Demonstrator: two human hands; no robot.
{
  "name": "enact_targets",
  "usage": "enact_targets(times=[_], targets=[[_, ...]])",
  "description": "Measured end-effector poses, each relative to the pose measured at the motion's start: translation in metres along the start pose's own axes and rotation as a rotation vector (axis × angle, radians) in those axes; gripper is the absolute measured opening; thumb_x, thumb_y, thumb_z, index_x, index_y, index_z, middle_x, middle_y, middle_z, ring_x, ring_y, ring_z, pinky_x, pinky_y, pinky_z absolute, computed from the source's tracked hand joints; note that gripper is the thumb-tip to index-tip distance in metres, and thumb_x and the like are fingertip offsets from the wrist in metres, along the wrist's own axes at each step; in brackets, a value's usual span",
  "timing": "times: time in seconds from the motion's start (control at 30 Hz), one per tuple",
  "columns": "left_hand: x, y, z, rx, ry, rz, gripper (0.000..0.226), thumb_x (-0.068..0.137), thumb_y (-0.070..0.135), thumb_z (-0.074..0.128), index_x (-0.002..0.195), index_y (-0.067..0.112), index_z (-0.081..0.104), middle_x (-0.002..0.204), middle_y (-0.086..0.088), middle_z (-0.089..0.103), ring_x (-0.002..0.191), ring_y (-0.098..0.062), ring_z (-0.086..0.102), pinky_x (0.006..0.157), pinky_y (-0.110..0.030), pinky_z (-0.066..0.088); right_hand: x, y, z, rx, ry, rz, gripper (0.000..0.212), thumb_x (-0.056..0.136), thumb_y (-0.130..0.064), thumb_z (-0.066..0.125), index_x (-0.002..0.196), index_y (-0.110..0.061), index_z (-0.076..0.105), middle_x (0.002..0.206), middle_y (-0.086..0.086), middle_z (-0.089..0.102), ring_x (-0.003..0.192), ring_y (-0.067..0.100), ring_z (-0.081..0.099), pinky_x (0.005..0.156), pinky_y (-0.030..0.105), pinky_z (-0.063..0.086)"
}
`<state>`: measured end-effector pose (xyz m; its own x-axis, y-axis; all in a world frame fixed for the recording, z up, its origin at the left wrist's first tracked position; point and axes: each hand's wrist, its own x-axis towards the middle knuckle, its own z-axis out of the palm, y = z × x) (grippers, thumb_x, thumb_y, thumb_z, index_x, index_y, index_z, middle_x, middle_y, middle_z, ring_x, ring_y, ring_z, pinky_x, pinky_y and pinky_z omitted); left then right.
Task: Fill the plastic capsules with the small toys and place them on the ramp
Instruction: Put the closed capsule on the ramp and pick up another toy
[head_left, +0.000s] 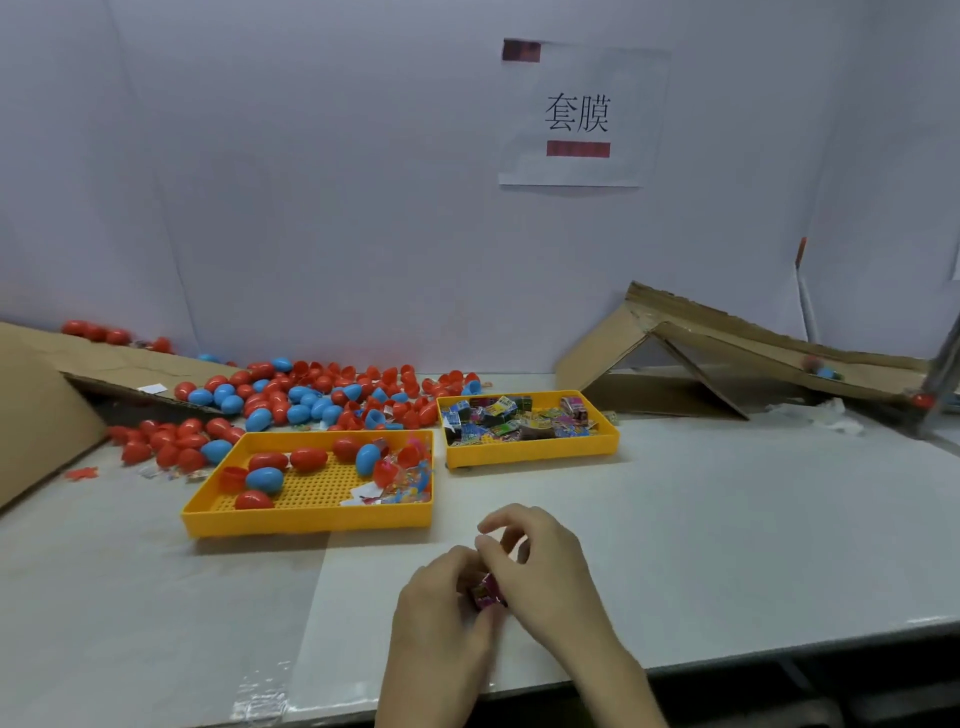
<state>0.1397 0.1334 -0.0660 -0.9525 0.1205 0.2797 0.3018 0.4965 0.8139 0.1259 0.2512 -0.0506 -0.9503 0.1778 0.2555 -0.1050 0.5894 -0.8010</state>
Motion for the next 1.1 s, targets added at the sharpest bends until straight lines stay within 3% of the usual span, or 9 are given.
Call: enact_targets(times=[0.13, 0.27, 0.5, 0.9, 1.0, 1.1], targets=[[-0.001, 0.001, -0.003, -0.064, 0.005, -0.025, 0.038, 0.076, 0.006, 0.079, 0.098, 0.031, 0.061, 0.078, 0.009, 0.069, 0.079, 0.0, 0.063, 0.071, -0.015, 0.05, -0.01, 0.009, 0.002, 0.065, 0.108, 0.034, 0.014, 0.089, -0.02, 0.066, 0.092, -0.033, 0.067, 0.084, -0.008, 0.061, 0.07, 0.003, 0.055, 0.065, 0.011, 0.042], [0.0, 0.001, -0.004, -0.067, 0.007, -0.037, 0.045, 0.077, 0.006, 0.08, 0.104, 0.034, 0.057, 0.08, 0.009, 0.069, 0.081, 0.002, 0.062, 0.071, -0.01, 0.048, -0.011, 0.012, -0.004, 0.149, 0.031, 0.077, 0.022, 0.079, -0.014, 0.076, 0.087, -0.034, 0.07, 0.069, -0.006, 0.058, 0.06, 0.003, 0.051, 0.059, 0.014, 0.044], [-0.001, -0.001, -0.004, -0.053, 0.009, -0.036, 0.044, 0.077, 0.003, 0.079, 0.105, 0.03, 0.059, 0.084, 0.01, 0.068, 0.084, 0.005, 0.062, 0.072, -0.006, 0.047, -0.011, 0.016, -0.006, 0.235, 0.089, 0.067, 0.024, 0.079, -0.004, 0.077, 0.084, -0.026, 0.072, 0.062, -0.004, 0.062, 0.058, 0.002, 0.056, 0.059, 0.012, 0.045], [0.0, -0.003, -0.003, -0.03, -0.003, -0.019, 0.042, 0.078, 0.006, 0.079, 0.108, 0.029, 0.06, 0.088, 0.013, 0.065, 0.083, -0.001, 0.063, 0.071, -0.005, 0.047, -0.014, 0.023, -0.008, 0.431, 0.368, 0.023, 0.019, 0.086, -0.007, 0.074, 0.083, -0.026, 0.074, 0.073, -0.006, 0.069, 0.073, 0.007, 0.065, 0.067, 0.019, 0.051], [0.002, -0.004, -0.005, -0.081, -0.027, -0.021, 0.04, 0.079, 0.018, 0.081, 0.109, 0.035, 0.06, 0.1, 0.019, 0.064, 0.093, 0.003, 0.059, 0.073, -0.006, 0.046, -0.017, 0.019, -0.011, 0.557, 0.305, -0.008, 0.019, 0.083, -0.008, 0.077, 0.087, -0.026, 0.074, 0.076, -0.003, 0.07, 0.074, 0.011, 0.067, 0.067, 0.021, 0.054], [0.003, -0.004, -0.012, -0.244, -0.003, -0.046, 0.03, 0.082, 0.038, 0.078, 0.109, 0.034, 0.066, 0.111, 0.022, 0.066, 0.111, 0.002, 0.057, 0.088, -0.012, 0.044, -0.019, 0.016, -0.015, 0.656, 0.232, -0.041, 0.021, 0.08, -0.005, 0.079, 0.087, -0.024, 0.075, 0.074, 0.0, 0.07, 0.071, 0.01, 0.068, 0.066, 0.019, 0.054]])
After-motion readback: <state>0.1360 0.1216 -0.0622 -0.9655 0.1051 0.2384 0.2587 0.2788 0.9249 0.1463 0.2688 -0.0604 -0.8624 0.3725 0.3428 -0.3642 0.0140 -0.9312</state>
